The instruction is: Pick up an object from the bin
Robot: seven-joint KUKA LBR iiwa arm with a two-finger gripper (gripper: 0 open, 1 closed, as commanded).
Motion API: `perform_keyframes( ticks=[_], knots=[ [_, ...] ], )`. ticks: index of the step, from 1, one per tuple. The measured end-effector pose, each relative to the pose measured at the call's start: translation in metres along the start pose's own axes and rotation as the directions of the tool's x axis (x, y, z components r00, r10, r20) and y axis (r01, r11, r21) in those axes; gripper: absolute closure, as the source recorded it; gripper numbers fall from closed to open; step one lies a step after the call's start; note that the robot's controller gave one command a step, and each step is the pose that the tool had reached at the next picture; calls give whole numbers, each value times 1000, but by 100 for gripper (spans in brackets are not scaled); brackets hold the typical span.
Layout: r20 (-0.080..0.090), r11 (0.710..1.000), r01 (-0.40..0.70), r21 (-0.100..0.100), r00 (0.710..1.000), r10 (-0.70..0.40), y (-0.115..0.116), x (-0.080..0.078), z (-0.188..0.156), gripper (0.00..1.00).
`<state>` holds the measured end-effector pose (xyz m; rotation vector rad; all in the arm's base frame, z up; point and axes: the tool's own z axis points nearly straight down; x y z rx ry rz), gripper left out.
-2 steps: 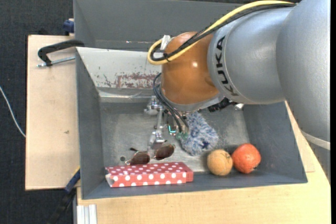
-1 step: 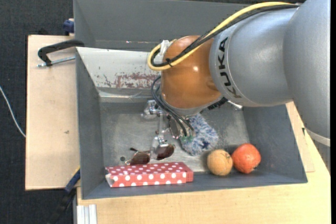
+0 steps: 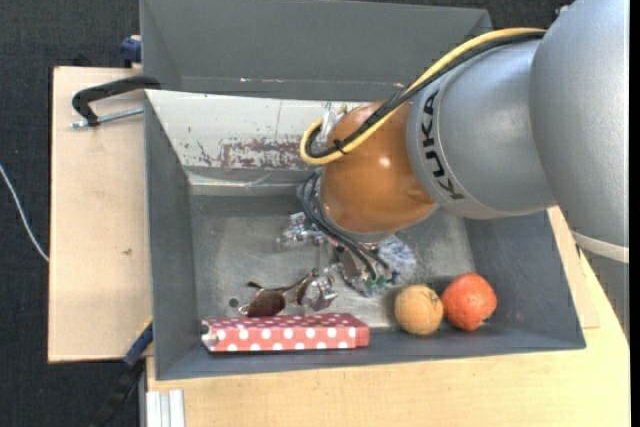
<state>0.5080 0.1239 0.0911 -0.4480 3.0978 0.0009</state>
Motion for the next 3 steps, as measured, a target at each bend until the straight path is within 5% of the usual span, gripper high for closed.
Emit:
perform_keyframes(
  ticks=[1, 2, 3],
  knots=[
    [-2, 982, 190, -3, 982, -190, -2, 3, 17, 100],
    [-2, 982, 190, -3, 982, -190, -2, 3, 17, 100],
    [-7, 976, 218, -3, 976, -218, -66, 34, -114, 100]
  ],
)
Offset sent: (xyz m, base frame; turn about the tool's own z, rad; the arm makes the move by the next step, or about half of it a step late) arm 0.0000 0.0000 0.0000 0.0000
